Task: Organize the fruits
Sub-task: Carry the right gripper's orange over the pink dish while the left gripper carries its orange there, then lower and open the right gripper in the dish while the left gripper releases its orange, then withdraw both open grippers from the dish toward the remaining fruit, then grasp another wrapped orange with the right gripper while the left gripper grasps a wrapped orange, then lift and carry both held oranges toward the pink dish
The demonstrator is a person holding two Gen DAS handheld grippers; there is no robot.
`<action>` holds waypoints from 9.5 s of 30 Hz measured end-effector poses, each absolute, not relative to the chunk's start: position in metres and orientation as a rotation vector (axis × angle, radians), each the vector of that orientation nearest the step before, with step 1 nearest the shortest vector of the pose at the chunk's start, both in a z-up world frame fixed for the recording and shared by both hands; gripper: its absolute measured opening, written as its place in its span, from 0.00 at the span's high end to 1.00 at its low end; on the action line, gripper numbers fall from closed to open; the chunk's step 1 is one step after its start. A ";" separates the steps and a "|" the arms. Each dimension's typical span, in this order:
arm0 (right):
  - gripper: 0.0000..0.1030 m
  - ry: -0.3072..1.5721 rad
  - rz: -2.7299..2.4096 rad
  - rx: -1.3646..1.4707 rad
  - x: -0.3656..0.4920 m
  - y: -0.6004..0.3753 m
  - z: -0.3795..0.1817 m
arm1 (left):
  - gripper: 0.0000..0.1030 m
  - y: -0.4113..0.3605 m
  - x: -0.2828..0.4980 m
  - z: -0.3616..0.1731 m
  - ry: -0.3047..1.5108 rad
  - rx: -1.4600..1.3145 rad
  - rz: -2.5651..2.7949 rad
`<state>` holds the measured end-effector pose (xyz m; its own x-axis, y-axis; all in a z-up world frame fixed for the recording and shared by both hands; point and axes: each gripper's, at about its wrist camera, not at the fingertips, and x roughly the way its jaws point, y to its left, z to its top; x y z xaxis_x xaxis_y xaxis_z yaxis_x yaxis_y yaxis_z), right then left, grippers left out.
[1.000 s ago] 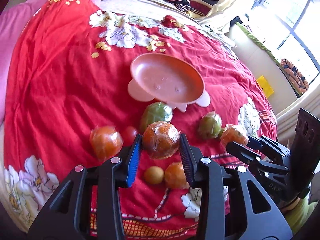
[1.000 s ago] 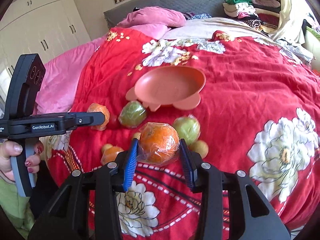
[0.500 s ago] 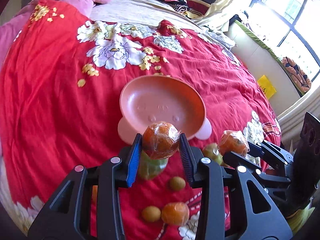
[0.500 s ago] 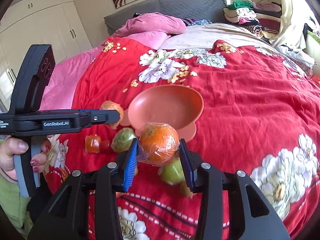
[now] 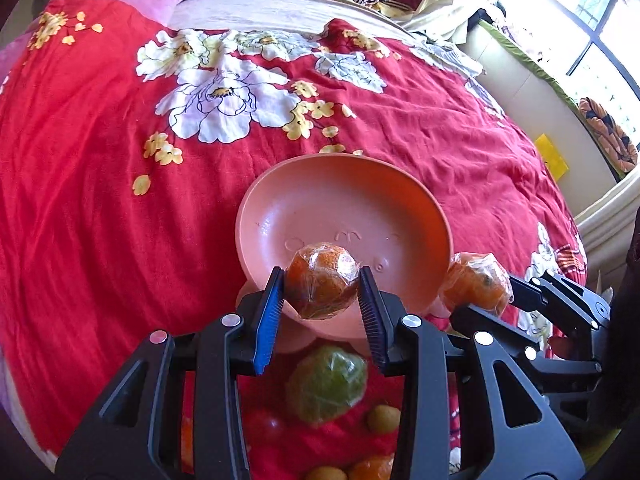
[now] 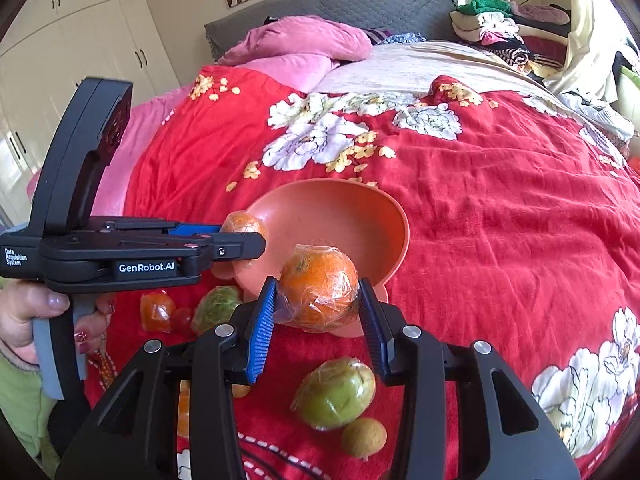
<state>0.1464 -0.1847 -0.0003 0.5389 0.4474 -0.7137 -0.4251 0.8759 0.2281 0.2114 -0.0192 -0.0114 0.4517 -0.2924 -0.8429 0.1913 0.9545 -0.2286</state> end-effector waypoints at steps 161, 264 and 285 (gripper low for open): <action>0.28 0.942 0.608 -0.095 0.026 -0.134 -0.027 | 0.29 0.036 0.073 -0.019 1.029 -0.010 -0.186; 0.63 0.759 0.537 0.089 0.106 -0.225 0.037 | 0.67 -0.050 0.167 0.014 1.007 0.041 -0.357; 0.63 0.787 0.526 0.075 0.141 -0.221 0.025 | 0.67 -0.053 0.192 -0.016 1.056 0.046 -0.343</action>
<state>0.1415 -0.2205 0.0246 0.5845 0.4775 -0.6560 -0.4227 0.8693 0.2562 0.1919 -0.0526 -0.0164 0.4440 -0.2550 -0.8589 0.2989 0.9459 -0.1264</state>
